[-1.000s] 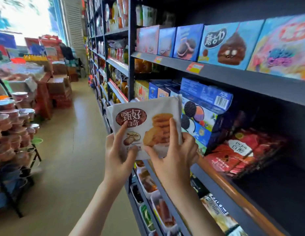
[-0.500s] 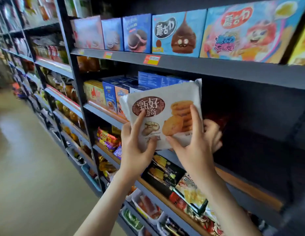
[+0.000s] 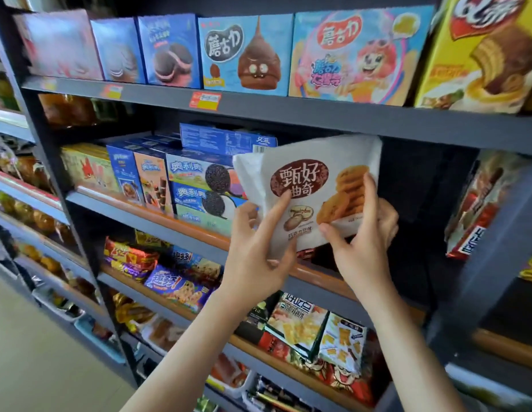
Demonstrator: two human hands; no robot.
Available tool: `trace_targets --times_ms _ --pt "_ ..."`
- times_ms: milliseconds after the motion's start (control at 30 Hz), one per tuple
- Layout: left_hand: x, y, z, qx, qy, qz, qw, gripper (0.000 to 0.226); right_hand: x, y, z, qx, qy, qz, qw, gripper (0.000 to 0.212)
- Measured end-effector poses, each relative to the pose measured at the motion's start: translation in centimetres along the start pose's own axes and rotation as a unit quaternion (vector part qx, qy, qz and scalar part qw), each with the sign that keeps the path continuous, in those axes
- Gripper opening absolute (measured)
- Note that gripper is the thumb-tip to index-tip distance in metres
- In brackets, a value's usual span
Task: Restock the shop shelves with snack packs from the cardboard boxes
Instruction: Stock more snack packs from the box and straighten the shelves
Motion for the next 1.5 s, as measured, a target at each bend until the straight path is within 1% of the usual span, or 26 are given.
trace_targets --times_ms 67,167,233,300,433,500,600,667,733,800,867,933,1000,1067,1133,1200,1300,1367,1500 --pt "0.1 -1.6 -0.9 -0.043 0.007 -0.011 0.999 0.068 1.2 0.8 -0.5 -0.007 -0.041 -0.035 0.999 0.098" --pt "0.1 -4.1 -2.8 -0.093 0.003 -0.027 0.995 0.071 3.0 1.3 -1.7 0.027 -0.116 -0.036 0.992 0.097" --pt "0.1 -6.0 -4.3 -0.133 -0.001 -0.034 0.991 0.077 4.2 1.3 -3.0 0.055 -0.179 -0.004 0.982 0.098" --pt "0.0 -7.9 -6.3 -0.183 0.012 -0.055 0.982 0.082 5.5 1.1 -4.5 0.072 -0.239 0.047 0.967 0.101" --pt "-1.0 -12.2 -9.6 -0.277 0.034 -0.103 0.955 0.088 7.6 1.1 -6.9 0.1 -0.308 0.154 0.934 0.104" --pt "-1.9 -14.1 -10.3 -0.307 0.055 -0.128 0.942 0.09 8.3 0.8 -7.6 0.085 -0.329 0.185 0.922 0.106" --pt "-3.2 -16.6 -10.8 -0.32 0.078 -0.185 0.926 0.092 9.7 -0.5 -8.2 0.036 -0.365 0.162 0.916 0.119" --pt "-3.9 -17.7 -11.0 -0.321 0.078 -0.236 0.914 0.094 10.6 -1.5 -8.0 -0.018 -0.364 0.195 0.911 0.13" --pt "-4.5 -18.8 -10.8 -0.329 0.091 -0.252 0.905 0.096 11.3 -2.1 -7.8 -0.031 -0.345 0.23 0.91 0.129" --pt "-5.0 -19.7 -10.4 -0.331 0.109 -0.242 0.906 0.089 11.5 -2.6 -8.1 -0.016 -0.28 0.258 0.924 0.111" --pt "-5.4 -20.5 -10.3 -0.322 0.124 -0.233 0.909 0.078 11.4 -2.9 -8.8 -0.03 -0.225 0.298 0.927 0.092" --pt "-5.7 -20.9 -10.1 -0.315 0.14 -0.236 0.908 0.075 11.6 -3.0 -9.5 -0.048 -0.207 0.345 0.914 0.092" --pt "-6.2 -20.9 -10.1 -0.307 0.149 -0.254 0.905 0.077 12.3 -2.7 -9.9 -0.065 -0.204 0.378 0.901 0.098" --pt "-6.8 -20.9 -10.1 -0.312 0.143 -0.271 0.899 0.075 12.9 -2.2 -9.9 -0.084 -0.214 0.383 0.894 0.104" --pt "-7.2 -21.2 -10.2 -0.331 0.118 -0.281 0.893 0.072 13.4 -2.1 -9.8 -0.093 -0.234 0.375 0.892 0.103" --pt "-7.6 -21.7 -10.5 -0.349 0.088 -0.296 0.885 0.071 13.7 -2.5 -9.7 -0.087 -0.236 0.375 0.892 0.102" --pt "-8.5 -22.7 -10.8 -0.355 0.083 -0.309 0.879 0.071 14.5 -3.4 -9.7 -0.068 -0.211 0.41 0.885 0.097" --pt "-8.9 -23.2 -11.1 -0.35 0.085 -0.302 0.883 0.069 15.3 -4.0 -9.9 -0.055 -0.215 0.419 0.88 0.095" --pt "-9.4 -24.2 -10.7 -0.343 0.08 -0.265 0.898 0.062 16.1 -5.2 -10.3 -0.027 -0.237 0.433 0.869 0.076"
Point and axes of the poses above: each hand's wrist, its own z-axis away from the middle knuckle, its own y-axis out of the back of the hand, x = y × z, the point moved 1 cm from there along -z, towards the middle knuckle, and after that the axes turned 14 degrees about z, right-handed, at the moved point
